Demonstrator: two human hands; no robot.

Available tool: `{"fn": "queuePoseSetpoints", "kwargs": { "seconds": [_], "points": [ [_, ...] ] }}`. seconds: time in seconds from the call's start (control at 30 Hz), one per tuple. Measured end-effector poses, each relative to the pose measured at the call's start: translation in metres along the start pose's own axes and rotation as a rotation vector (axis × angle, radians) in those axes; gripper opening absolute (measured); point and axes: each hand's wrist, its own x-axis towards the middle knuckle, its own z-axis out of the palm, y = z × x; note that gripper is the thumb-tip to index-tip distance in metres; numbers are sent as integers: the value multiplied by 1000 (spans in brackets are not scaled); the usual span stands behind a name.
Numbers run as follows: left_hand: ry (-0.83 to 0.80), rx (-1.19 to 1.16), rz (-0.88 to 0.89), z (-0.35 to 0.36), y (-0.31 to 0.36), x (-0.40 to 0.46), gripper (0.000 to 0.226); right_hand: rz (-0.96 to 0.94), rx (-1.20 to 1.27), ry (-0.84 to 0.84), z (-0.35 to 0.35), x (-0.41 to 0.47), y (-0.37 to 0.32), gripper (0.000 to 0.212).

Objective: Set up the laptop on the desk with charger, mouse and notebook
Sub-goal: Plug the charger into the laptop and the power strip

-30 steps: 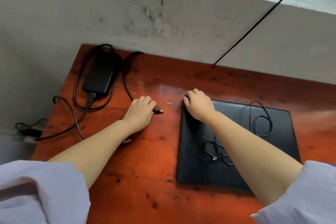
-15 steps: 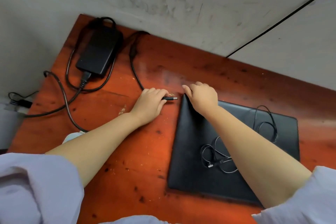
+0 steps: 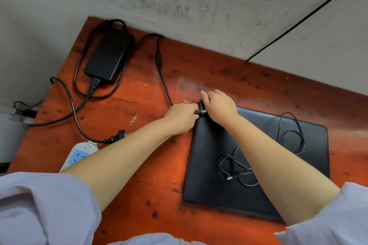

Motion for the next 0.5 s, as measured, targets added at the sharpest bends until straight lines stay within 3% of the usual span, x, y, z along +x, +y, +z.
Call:
{"fn": "queuePoseSetpoints", "kwargs": {
  "seconds": [0.17, 0.37, 0.5],
  "points": [
    [80, -218, -14, -7, 9, -2, 16, 50, -13, -8, -11, 6, 6, 63],
    [156, -397, 134, -30, 17, -1, 14, 103, 51, 53, -39, 12, 16, 53],
    [367, -12, 195, -43, 4, 3, 31, 132, 123, 69, -54, 9, 19, 50]
  ]
}}
